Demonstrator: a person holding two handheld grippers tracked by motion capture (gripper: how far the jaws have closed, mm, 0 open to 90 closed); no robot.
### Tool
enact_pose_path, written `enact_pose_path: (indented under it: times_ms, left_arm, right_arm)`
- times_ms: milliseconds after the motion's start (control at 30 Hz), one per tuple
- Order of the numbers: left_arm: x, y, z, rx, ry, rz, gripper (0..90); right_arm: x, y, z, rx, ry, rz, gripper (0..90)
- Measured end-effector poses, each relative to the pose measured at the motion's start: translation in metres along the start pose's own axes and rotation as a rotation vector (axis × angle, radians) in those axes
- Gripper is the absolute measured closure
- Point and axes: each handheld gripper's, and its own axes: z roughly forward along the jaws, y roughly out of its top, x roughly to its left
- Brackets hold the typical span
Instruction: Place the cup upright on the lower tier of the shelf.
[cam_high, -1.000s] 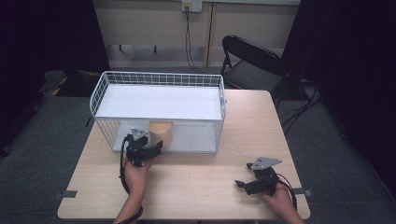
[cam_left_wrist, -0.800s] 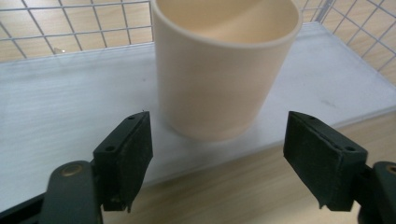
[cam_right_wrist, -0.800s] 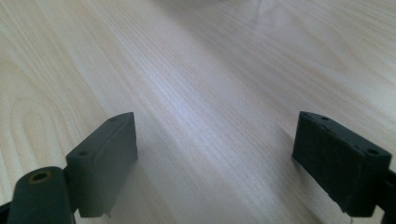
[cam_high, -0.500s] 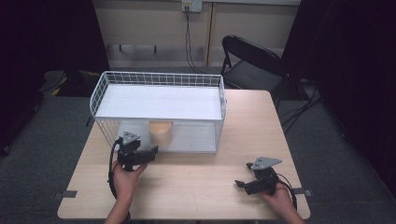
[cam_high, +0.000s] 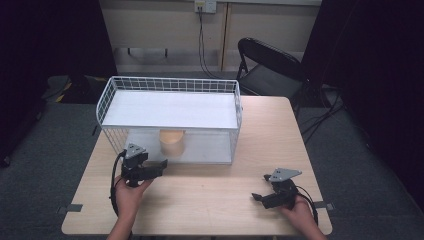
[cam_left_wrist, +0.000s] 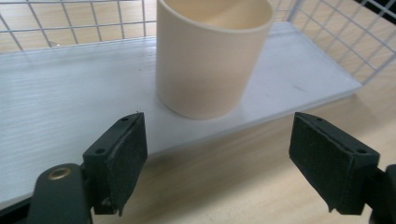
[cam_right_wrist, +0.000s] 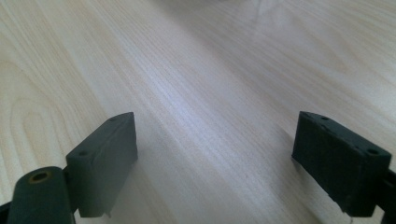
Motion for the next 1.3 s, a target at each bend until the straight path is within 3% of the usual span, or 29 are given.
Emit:
enact_pose_path:
  times_ms: [167, 433, 567, 733, 1000, 1133, 1300]
  left_arm:
    - [0.005, -0.006, -0.008, 0.011, -0.007, 0.015, 18.4]
    - [0.014, -0.02, -0.015, 0.023, -0.011, 0.006, 18.2]
    - [0.017, -0.025, -0.019, 0.034, -0.007, 0.019, 18.2]
    - [0.025, -0.036, -0.023, 0.074, -0.005, 0.063, 17.9]
    - [0.031, -0.055, -0.027, 0.1, -0.016, 0.067, 17.6]
    - [0.03, -0.06, -0.025, 0.13, -0.012, 0.103, 17.6]
    - [0.024, -0.052, -0.024, 0.123, -0.012, 0.148, 18.1]
  right_arm:
    - [0.0, 0.0, 0.0, 0.0, -0.001, 0.0, 13.1]
    - [0.0, 0.0, 0.0, 0.0, 0.0, 0.001, 13.1]
    - [0.0, 0.0, 0.0, 0.0, 0.0, 0.001, 13.1]
    - [0.0, 0.0, 0.0, 0.0, 0.0, 0.001, 13.2]
    - [0.0, 0.0, 0.0, 0.0, -0.001, 0.0, 13.2]
    - [0.0, 0.0, 0.0, 0.0, -0.001, 0.001, 13.1]
    - [0.0, 0.0, 0.0, 0.0, -0.001, 0.001, 13.2]
